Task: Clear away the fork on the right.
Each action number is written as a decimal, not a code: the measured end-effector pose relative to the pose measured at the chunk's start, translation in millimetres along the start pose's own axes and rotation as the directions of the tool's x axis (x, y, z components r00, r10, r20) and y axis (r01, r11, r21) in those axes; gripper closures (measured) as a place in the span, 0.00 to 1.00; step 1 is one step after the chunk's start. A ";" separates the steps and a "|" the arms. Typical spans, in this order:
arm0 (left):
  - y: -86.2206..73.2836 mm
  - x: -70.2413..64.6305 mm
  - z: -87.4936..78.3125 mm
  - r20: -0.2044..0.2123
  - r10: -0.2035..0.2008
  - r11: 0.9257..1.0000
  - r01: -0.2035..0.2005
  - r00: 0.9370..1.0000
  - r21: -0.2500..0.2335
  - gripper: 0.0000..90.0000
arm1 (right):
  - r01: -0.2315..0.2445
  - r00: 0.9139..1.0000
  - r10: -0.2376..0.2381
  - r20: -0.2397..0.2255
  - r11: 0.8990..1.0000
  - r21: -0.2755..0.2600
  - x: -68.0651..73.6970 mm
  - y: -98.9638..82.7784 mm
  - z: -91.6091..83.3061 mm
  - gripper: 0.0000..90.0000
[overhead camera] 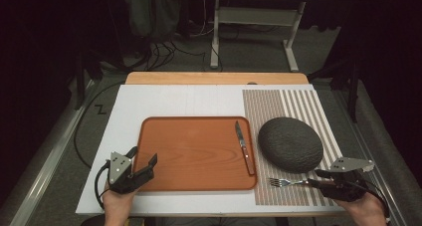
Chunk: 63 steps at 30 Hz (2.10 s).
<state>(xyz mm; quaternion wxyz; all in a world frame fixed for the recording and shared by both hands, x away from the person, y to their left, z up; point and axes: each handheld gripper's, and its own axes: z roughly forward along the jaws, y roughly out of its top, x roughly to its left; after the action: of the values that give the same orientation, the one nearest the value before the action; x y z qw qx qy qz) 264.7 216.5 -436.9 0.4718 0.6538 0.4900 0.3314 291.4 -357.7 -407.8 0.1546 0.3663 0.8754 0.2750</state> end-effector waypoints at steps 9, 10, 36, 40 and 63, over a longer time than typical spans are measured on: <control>0.0 0.1 0.5 0.001 0.000 1.000 0.000 1.000 0.000 0.33 | 0.004 1.000 -0.002 -0.029 0.998 0.065 -1.0 -1.4 10.3 0.65; 0.0 0.1 0.4 0.001 0.000 1.000 0.000 1.000 -0.001 0.33 | 0.005 1.000 -0.003 -0.029 0.997 0.074 -0.9 -1.2 11.2 0.65; 0.1 0.5 0.5 0.001 -0.002 1.000 0.002 1.000 -0.001 0.33 | 0.083 0.995 -0.074 -0.068 0.987 0.140 3.1 -0.2 20.6 0.68; 0.0 0.3 0.7 0.000 -0.002 1.000 0.002 1.000 -0.001 0.33 | 0.102 0.992 -0.091 -0.083 0.986 0.134 6.1 -0.7 19.9 0.74; 0.1 0.8 1.5 -0.001 0.000 1.000 0.000 1.000 -0.001 0.33 | 0.228 0.964 -0.208 -0.163 0.966 0.119 21.1 15.1 30.9 0.87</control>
<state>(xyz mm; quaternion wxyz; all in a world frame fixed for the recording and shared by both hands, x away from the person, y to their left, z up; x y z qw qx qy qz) 266.3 216.8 -437.3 0.4719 0.6535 0.4902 0.3317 299.9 -322.3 -425.1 0.0927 0.2556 0.9363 0.2224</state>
